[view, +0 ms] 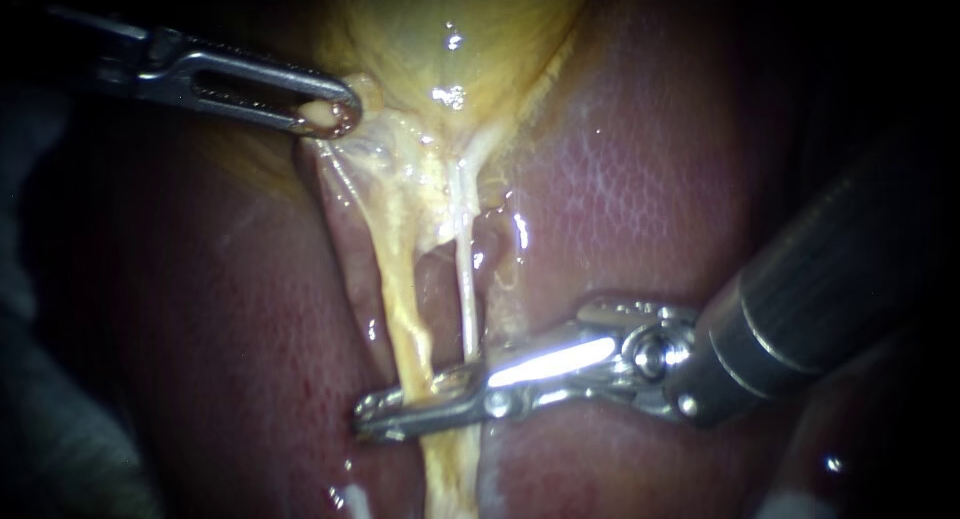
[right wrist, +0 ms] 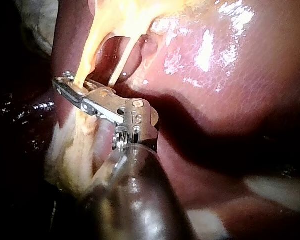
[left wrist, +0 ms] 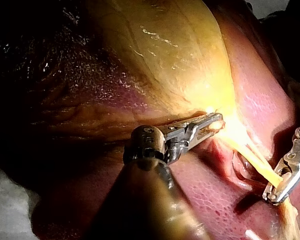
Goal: Going back first clip left tube
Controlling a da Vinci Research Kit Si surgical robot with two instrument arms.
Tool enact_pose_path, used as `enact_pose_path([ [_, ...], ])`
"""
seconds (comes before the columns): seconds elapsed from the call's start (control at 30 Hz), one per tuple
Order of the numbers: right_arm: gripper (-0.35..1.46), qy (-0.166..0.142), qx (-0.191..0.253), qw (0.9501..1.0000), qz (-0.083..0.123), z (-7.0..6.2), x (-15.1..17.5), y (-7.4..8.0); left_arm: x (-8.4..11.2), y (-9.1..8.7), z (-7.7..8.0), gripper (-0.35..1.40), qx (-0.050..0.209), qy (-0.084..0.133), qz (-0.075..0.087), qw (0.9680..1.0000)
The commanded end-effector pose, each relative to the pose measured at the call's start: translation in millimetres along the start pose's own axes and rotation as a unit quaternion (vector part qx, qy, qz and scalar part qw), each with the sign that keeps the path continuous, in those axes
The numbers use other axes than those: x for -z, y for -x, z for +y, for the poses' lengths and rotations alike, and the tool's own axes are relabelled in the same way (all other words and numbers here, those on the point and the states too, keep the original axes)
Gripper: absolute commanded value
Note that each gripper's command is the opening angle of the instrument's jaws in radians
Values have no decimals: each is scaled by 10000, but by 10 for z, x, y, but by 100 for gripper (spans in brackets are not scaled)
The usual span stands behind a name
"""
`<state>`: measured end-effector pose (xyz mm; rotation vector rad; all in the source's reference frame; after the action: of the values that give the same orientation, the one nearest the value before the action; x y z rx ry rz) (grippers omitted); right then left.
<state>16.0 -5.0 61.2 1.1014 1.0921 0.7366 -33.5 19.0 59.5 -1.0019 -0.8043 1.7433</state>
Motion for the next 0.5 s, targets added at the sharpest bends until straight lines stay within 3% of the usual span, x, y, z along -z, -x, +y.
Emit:
enact_pose_path([
  [0.03, -35, -14, 0, 10000, 5, 0, -1, 0, 0, 0, 0, -35, 1, 0, -1, 10000],
  [0.1, -31, -113, 37, 9999, 112, 1, -1, 1, 0, 0, 0, -35, 1, 0, -1, 10000],
  [0.17, 2, -193, 44, 9995, 237, 2, -4, 0, 0, 0, 0, -35, 1, 0, -1, 10000],
  [0.27, 31, -142, 221, 9993, 275, 4, -11, -2, 0, 0, 1, -35, 2, -1, 0, 10000],
  [0.4, 42, 28, 608, 9976, 319, 6, -13, -2, 0, 0, 1, -35, 3, -1, 0, 10000],
  [0.5, 45, 291, 1048, 9940, 119, 9, -12, -2, 0, 0, 1, -35, 3, -1, 0, 10000],
])
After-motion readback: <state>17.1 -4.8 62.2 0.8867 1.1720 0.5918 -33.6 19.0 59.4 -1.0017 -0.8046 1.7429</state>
